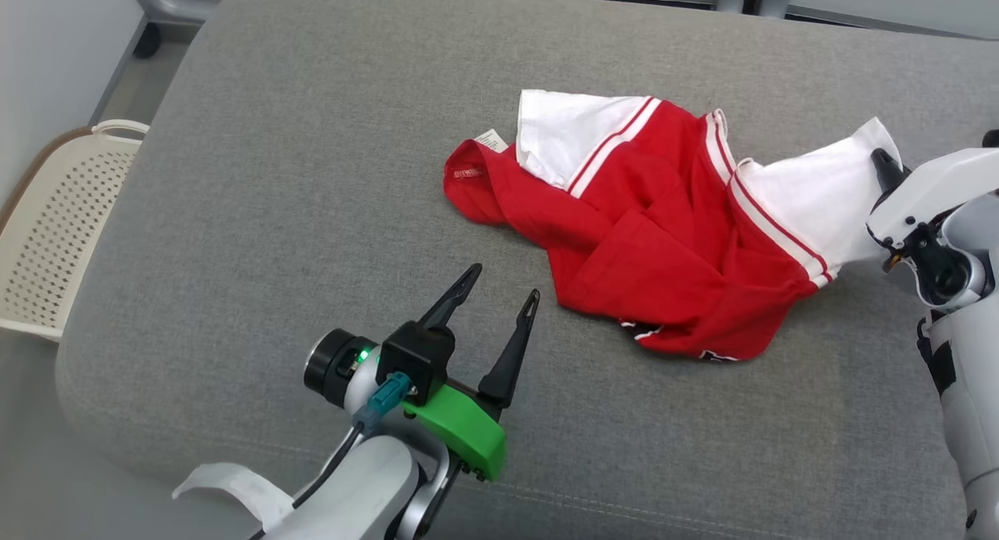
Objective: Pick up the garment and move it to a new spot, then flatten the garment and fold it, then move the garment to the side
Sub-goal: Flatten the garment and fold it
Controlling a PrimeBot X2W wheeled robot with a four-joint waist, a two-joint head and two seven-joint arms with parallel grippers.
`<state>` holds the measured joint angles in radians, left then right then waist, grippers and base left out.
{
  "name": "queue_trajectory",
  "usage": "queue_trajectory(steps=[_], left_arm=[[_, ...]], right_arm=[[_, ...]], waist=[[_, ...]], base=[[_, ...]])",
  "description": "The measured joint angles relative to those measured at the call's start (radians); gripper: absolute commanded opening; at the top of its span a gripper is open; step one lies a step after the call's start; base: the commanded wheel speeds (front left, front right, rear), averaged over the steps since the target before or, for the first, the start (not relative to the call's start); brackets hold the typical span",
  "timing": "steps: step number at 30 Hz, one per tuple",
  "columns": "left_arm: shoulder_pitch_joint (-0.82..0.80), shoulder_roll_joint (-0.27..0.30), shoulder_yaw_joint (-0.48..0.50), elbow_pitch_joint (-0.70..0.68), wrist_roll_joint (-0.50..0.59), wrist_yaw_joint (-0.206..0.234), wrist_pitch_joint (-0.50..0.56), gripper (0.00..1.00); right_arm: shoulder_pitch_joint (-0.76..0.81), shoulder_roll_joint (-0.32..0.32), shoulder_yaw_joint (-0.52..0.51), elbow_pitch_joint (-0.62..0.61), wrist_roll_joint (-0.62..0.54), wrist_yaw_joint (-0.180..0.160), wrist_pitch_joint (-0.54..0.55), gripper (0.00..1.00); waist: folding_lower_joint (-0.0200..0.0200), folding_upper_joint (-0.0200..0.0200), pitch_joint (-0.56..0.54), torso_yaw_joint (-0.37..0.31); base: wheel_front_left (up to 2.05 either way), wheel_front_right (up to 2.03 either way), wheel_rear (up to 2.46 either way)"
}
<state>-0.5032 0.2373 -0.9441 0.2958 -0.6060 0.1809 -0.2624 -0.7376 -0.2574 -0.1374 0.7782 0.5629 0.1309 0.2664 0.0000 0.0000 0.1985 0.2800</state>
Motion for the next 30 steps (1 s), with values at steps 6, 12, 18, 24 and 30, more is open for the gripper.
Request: queue_trajectory(steps=[6,12,18,24,30], left_arm=[[0.010,0.014,0.008,-0.008,-0.003,0.005,0.000,1.00],[0.017,0.035,0.015,-0.021,-0.008,0.014,0.001,1.00],[0.024,0.052,0.016,-0.032,-0.010,0.023,0.007,1.00],[0.040,0.063,0.017,-0.035,-0.021,0.030,0.015,1.00],[0.042,0.077,0.038,-0.038,-0.037,0.034,0.015,1.00]], right_arm=[[0.125,-0.007,-0.023,-0.049,0.056,0.000,-0.093,0.00],[0.250,0.005,-0.062,-0.060,0.105,0.000,-0.153,0.00],[0.312,0.026,-0.073,-0.055,0.123,0.000,-0.201,0.00],[0.358,0.036,-0.065,-0.072,0.149,0.000,-0.235,1.00],[0.425,0.015,-0.069,-0.130,0.150,0.000,-0.270,1.00]], waist=[[0.0000,0.0000,-0.002,-0.062],[0.0000,0.0000,-0.006,-0.126],[0.0000,0.0000,-0.009,-0.178],[0.0000,0.0000,-0.021,-0.215],[0.0000,0.0000,-0.042,-0.245]], base=[[0.00,0.00,0.00],[0.00,0.00,0.00],[0.00,0.00,0.00],[0.00,0.00,0.00],[0.00,0.00,0.00]])
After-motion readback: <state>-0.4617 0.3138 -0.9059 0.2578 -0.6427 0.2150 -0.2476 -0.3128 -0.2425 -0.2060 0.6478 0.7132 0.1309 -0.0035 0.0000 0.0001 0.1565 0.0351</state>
